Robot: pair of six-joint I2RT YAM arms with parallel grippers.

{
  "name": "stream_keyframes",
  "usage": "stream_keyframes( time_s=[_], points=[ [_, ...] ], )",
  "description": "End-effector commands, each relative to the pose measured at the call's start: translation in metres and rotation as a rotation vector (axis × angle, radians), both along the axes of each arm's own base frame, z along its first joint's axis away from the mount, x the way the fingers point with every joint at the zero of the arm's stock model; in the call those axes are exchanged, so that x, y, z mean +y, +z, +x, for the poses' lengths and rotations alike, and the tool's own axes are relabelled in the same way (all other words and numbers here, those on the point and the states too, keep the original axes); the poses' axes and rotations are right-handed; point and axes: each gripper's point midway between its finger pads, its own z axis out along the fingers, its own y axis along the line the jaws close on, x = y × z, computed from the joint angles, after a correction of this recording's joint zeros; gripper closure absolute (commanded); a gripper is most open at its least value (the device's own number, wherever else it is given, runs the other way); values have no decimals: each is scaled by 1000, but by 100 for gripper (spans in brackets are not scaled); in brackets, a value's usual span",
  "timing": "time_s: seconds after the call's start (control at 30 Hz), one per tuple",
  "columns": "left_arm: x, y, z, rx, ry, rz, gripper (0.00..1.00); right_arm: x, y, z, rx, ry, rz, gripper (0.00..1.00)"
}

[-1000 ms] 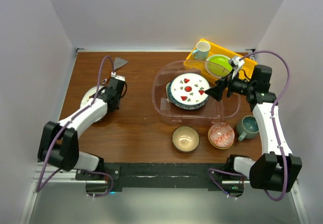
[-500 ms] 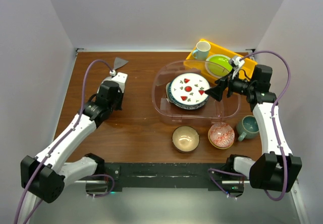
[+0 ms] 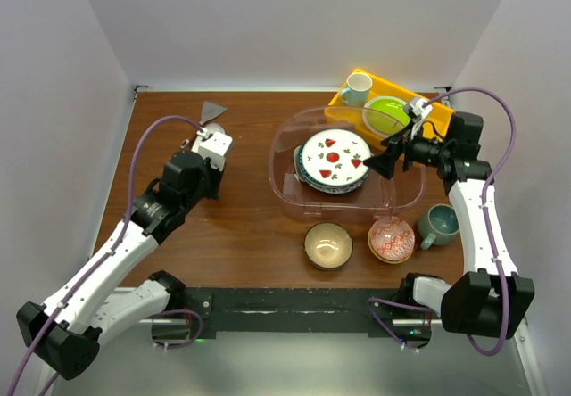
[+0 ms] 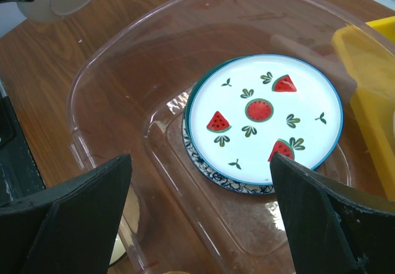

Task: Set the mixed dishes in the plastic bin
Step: Pick up the plate at the center of the board.

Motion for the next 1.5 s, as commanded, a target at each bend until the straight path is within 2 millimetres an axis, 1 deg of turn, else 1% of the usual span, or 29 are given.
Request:
stream_keyframes(
  time_s=[0.0,0.07,0.23,0.43,0.57,0.6,0.67,0.7,0.77,0.8,0.87,0.9,0.97,1.0,1.07,1.1,1.13,1.23,1.27,1.3,1.37,1.4,1.43,1.47],
  points=[
    [-14,73,12,-263,-65,-66,100,1,22,0,-74,40,-43,2],
    [-18,80,10,-287,-89,-75,100,2,26,-1,-83,54,-61,2],
    [-30,88,5,-325,-141,-83,100,6,35,-2,-100,84,-84,2],
    [-49,96,-3,-358,-198,-74,100,15,40,0,-107,109,-116,2],
    [-61,101,-8,-378,-231,-66,100,26,41,1,-112,131,-147,2],
    [-63,101,-8,-382,-232,-62,100,24,43,5,-118,118,-162,2],
    [-71,103,-12,-392,-257,-54,100,36,45,1,-125,151,-168,2],
    [-73,102,-11,-391,-253,-45,100,37,49,3,-136,150,-173,2],
    [-81,103,-14,-406,-271,-38,100,42,51,3,-134,164,-176,2],
    [-83,103,-14,-411,-264,-34,100,43,56,5,-142,163,-177,2],
    [-91,103,-18,-423,-287,-21,100,48,56,7,-135,173,-181,2],
    [-93,103,-17,-429,-281,-14,100,49,62,8,-146,172,-184,2],
    [-103,103,-21,-441,-308,-1,100,53,61,10,-133,178,-193,2],
    [-106,104,-21,-450,-305,4,100,55,66,11,-147,181,-199,2],
    [-115,103,-25,-465,-331,27,100,59,65,12,-132,188,-206,2],
    [-117,102,-24,-475,-325,35,100,60,69,11,-133,188,-204,2],
    [-122,103,-27,-489,-345,50,100,64,70,11,-132,194,-203,2],
    [-132,107,-30,-534,-360,63,100,71,76,14,-114,180,-193,2],
    [-135,106,-29,-537,-364,72,100,72,75,18,-74,143,-175,2],
    [-140,108,-32,-552,-377,73,100,75,79,18,-73,145,-161,2],
    [-147,106,-32,-556,-391,83,100,85,79,16,-27,146,-125,2],
    [-152,109,-35,-570,-404,80,100,88,80,18,-16,144,-119,2],
    [-155,109,-35,-573,-408,84,100,96,80,15,-1,156,-110,2],
    [-159,105,-34,-567,-410,100,100,100,83,15,29,144,-85,2]
  ],
)
